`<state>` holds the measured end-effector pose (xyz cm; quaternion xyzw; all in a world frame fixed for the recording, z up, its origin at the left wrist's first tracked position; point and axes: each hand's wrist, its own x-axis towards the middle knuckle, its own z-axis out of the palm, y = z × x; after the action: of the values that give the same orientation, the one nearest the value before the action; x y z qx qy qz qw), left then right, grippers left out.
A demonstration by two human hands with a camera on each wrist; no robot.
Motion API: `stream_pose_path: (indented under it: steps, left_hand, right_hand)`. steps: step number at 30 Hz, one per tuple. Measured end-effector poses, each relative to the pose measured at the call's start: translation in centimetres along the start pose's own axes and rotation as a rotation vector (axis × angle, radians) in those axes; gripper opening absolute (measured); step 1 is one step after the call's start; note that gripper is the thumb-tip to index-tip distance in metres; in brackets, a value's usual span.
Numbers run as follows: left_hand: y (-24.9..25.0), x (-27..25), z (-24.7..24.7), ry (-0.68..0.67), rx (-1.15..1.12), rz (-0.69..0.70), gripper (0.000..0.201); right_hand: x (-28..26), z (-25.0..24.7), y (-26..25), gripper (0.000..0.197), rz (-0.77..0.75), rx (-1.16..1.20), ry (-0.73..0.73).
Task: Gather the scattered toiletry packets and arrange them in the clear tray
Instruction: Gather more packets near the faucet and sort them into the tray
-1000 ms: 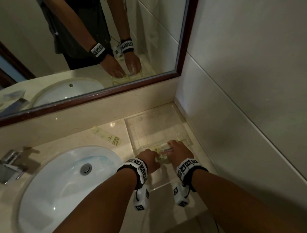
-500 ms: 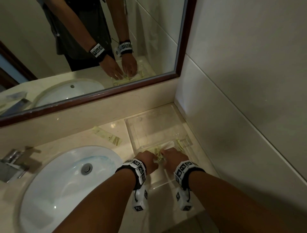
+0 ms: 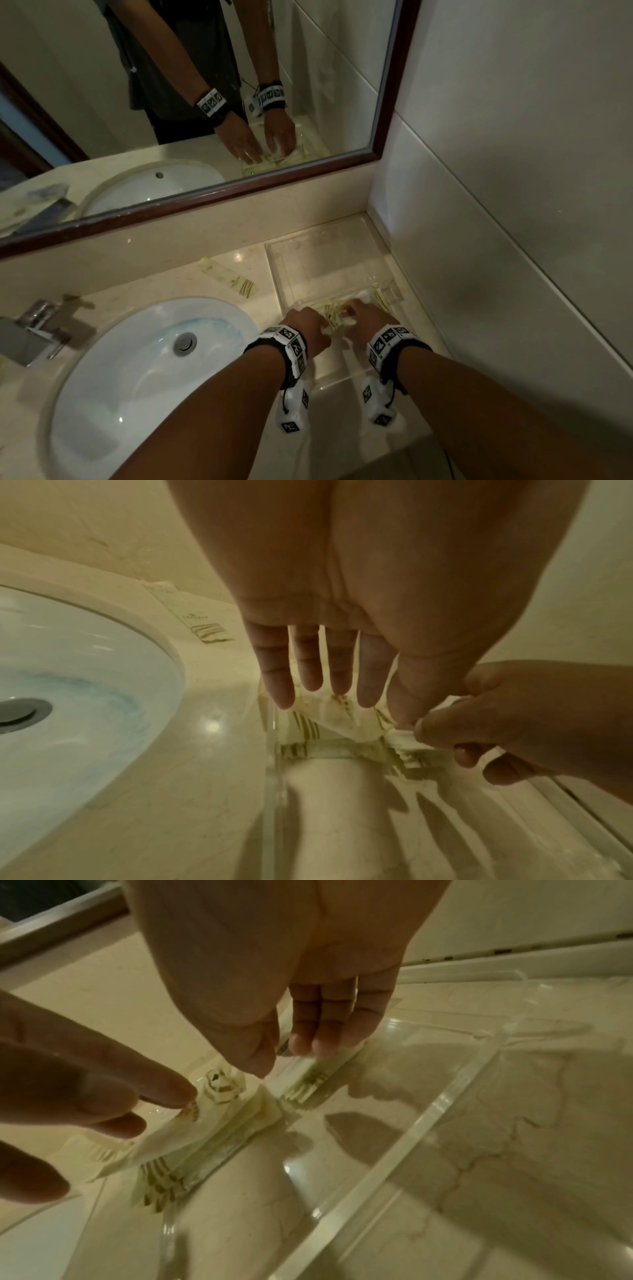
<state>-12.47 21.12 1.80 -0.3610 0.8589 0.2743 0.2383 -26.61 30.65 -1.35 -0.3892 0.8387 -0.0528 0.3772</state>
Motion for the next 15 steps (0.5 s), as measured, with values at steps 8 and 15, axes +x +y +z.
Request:
stream_pose_path:
  steps: [8,15]
  left_hand:
    - [-0.04,0.31,-0.07,-0.032,0.021,-0.04,0.046]
    - [0.21,0.54,-0.02,-0.035,0.039,-0.062,0.052]
  right_hand:
    - [-0.47,-0.49,0.23,0.054,-0.022,-0.085,0.028]
    - [-0.34,0.02,-0.32,0.055,-0.074,-0.192,-0.038]
